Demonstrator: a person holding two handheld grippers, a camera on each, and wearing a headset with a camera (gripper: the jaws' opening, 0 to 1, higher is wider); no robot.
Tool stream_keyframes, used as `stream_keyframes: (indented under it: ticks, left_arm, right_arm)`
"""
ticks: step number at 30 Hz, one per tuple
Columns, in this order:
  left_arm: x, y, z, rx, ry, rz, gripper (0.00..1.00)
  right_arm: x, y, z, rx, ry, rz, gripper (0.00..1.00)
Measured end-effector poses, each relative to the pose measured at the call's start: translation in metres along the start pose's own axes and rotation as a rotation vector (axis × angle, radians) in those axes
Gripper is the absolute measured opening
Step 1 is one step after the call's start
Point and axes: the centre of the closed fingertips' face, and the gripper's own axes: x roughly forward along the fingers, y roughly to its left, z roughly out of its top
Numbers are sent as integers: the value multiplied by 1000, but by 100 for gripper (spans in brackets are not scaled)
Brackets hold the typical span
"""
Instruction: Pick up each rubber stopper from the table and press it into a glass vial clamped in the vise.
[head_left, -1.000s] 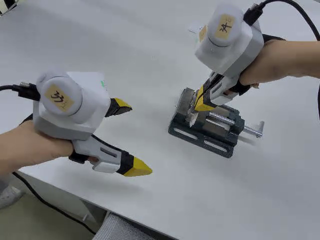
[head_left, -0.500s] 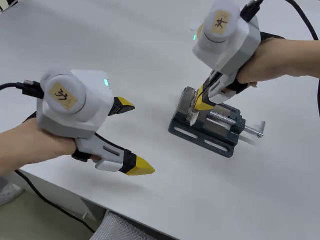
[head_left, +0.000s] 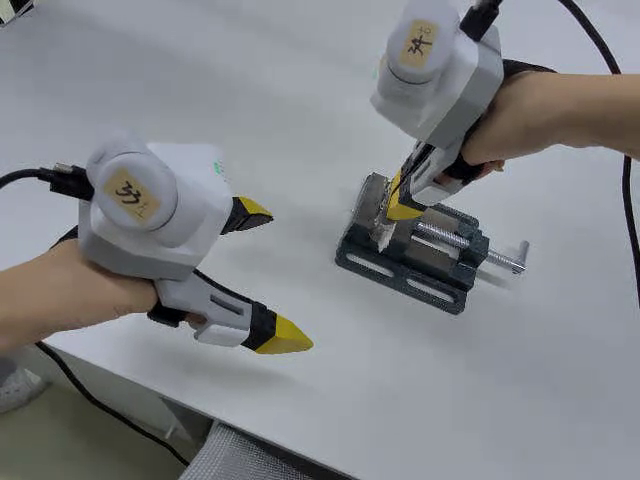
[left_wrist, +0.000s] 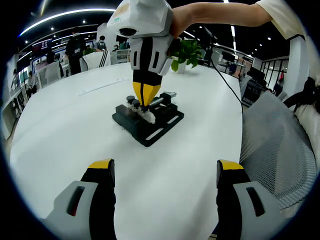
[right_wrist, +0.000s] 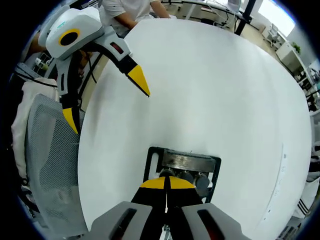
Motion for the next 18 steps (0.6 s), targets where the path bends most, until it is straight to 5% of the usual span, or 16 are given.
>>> stream_keyframes:
  ticks: [5,13,18]
  left_arm:
    - [-1,0,4,10,2,0,82]
    - [-2,-4,18,9,-9,-2,82]
    - [-3,-8,25,11,-9,-1,82]
  right_arm:
    - [0,4,0,5,-17,1,0]
    - [-1,3,0,-6,28,-10,0]
    - [-2,1,-2,39,-34,-3,0]
